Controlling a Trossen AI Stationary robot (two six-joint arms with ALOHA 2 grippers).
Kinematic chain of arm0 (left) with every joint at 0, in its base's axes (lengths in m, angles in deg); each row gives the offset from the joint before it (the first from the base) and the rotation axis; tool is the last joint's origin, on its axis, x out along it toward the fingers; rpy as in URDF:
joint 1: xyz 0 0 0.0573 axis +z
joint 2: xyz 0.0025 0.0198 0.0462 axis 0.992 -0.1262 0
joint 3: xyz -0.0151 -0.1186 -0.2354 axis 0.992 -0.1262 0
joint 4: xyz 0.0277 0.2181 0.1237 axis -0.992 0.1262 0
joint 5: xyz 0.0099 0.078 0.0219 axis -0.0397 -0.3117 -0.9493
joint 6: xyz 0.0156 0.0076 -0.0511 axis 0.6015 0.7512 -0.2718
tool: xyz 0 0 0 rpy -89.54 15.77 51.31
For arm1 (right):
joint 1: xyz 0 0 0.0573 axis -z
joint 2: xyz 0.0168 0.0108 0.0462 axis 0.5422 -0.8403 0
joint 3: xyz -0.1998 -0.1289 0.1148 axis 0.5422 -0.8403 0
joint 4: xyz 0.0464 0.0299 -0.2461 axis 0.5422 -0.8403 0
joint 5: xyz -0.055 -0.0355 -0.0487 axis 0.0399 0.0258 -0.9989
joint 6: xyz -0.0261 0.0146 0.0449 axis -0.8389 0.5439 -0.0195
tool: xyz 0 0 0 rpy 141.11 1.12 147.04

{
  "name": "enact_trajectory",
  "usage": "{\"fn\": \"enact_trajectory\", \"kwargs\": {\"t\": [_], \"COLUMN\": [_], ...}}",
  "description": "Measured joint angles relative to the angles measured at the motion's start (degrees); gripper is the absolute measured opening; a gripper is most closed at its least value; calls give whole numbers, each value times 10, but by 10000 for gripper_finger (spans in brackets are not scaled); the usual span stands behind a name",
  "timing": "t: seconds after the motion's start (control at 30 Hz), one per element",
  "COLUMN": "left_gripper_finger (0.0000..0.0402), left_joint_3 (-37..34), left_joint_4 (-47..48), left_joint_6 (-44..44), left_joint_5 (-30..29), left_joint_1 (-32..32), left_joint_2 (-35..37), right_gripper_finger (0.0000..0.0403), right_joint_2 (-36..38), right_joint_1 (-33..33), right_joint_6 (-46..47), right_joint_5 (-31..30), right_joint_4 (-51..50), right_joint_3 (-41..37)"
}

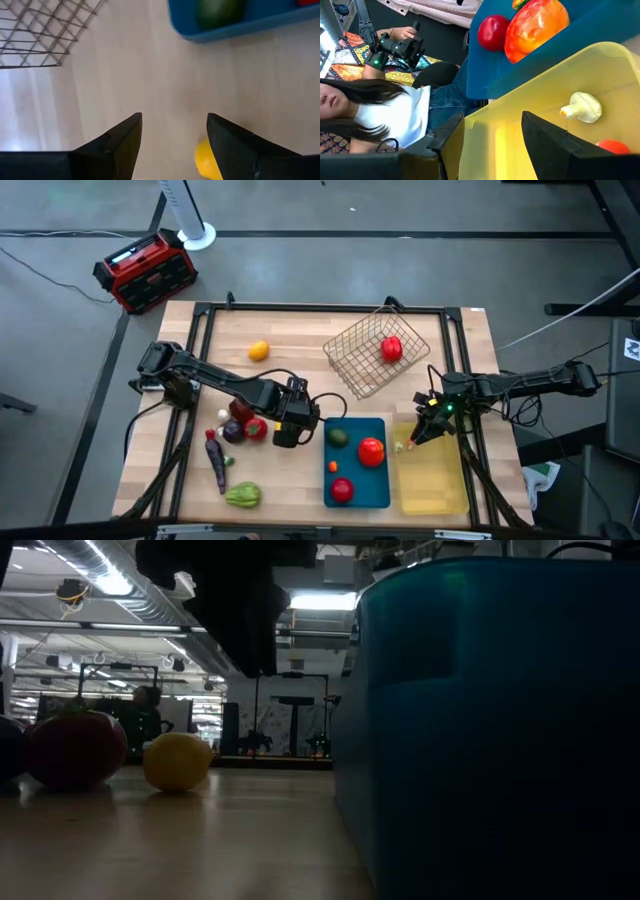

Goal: Sort produce into baskets
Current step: Put the bottom yellow lemon into the blue bin

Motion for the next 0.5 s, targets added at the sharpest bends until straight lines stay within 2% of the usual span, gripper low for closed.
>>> {"fn": "enact_trajectory", "kwargs": {"t": [0.3, 0.5], "left_gripper_finger": [219, 219], "left_joint_3": [0, -2], "left_joint_4": [8, 69], "left_joint_6": [-48, 38], "left_joint_5": [4, 44], "left_joint_1": [-5, -9], "left_joint_2": [0, 0], "right_gripper_finger": [198, 198], "right_joint_2": [0, 0], "right_joint_1": [0, 0], "right_joint_6": [0, 0], "right_joint_5": [0, 0], "right_joint_4": [0, 0], "right_joint_3": [0, 0]}}
